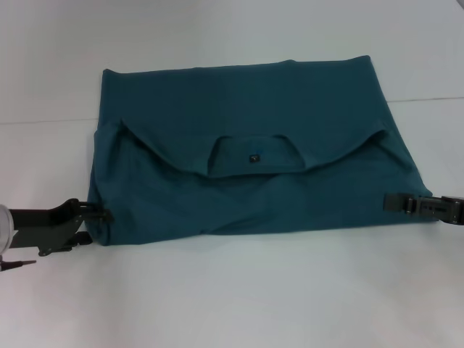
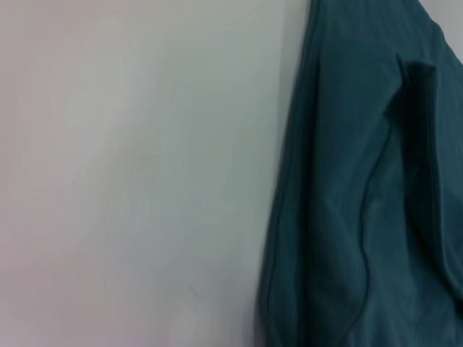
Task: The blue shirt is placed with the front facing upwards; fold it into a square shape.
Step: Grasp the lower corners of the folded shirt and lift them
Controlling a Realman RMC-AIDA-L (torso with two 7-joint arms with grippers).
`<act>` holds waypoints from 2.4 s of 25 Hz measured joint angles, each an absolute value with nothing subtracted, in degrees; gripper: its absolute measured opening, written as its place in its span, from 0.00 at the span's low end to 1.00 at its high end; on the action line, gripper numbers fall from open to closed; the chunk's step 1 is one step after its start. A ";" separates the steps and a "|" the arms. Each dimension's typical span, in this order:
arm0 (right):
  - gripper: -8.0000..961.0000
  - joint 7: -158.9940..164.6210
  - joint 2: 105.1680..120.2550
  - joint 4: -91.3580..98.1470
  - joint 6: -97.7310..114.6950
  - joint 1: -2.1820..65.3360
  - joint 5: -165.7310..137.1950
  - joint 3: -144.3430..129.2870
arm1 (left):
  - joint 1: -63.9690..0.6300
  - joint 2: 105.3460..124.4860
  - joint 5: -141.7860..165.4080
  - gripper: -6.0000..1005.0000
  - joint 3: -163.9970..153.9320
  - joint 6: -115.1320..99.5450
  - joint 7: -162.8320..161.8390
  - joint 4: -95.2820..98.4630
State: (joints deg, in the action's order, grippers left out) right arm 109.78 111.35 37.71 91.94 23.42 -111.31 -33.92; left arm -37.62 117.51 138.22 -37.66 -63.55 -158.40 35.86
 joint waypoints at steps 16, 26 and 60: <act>0.77 109.77 111.30 37.71 91.94 23.34 -111.36 -33.39 | -39.26 117.48 138.44 0.63 -39.24 -63.06 -159.27 35.42; 0.76 109.68 111.18 37.71 91.93 23.29 -111.44 -33.22 | -40.30 117.67 139.61 0.63 -40.88 -63.36 -160.66 35.40; 0.75 108.79 110.75 37.71 91.66 22.65 -111.81 -32.87 | -37.34 115.92 128.61 0.03 -27.59 -73.14 -150.30 32.99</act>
State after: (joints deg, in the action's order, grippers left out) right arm 108.79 110.75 37.71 91.66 22.65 -111.81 -32.87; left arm -37.34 115.92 128.61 -27.59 -73.14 -150.30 32.99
